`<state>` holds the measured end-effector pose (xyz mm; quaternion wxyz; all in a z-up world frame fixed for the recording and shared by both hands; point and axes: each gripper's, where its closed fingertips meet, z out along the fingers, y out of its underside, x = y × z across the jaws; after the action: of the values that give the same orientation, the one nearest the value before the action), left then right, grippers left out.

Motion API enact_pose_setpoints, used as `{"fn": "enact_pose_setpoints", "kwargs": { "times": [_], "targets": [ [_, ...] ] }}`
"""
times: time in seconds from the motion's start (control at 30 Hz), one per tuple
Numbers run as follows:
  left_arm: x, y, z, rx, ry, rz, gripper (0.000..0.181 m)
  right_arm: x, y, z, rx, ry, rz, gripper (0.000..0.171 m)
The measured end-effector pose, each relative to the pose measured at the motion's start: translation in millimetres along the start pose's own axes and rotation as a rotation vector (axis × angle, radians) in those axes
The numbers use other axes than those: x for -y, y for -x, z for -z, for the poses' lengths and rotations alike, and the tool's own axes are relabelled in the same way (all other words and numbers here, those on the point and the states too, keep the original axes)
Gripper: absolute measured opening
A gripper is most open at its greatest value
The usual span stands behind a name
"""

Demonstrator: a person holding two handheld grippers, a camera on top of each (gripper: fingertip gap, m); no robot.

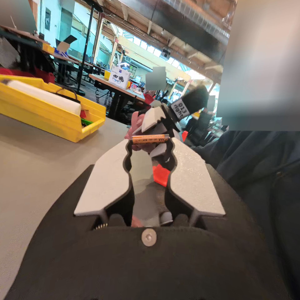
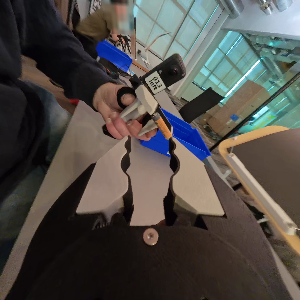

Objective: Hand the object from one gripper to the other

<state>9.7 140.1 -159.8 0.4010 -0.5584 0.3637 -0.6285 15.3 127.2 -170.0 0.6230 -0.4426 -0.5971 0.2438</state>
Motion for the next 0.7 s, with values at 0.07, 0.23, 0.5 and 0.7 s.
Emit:
{"fn": "enact_pose_setpoints", "kwargs": {
  "times": [0.07, 0.23, 0.5, 0.7],
  "targets": [
    [-3.4, 0.6, 2.6, -0.026, -0.018, 0.129, 0.042, 0.5, 0.3, -2.9, -0.064, 0.044, 0.117, 0.039],
    [-23.7, -1.4, 2.7, -0.048, -0.012, 0.276, 0.042, 7.5, 13.6, -12.5, -0.101, 0.077, 0.241, 0.029],
    [-35.4, -4.6, -0.9, -0.068, -0.006, 0.319, 0.043, 4.0, 17.6, -14.2, -0.102, 0.103, 0.267, 0.008],
    [-35.8, -7.4, -3.3, -0.086, -0.007, 0.324, 0.043, 5.8, 18.5, -12.0, -0.084, 0.081, 0.213, 0.007]
  ]
}}
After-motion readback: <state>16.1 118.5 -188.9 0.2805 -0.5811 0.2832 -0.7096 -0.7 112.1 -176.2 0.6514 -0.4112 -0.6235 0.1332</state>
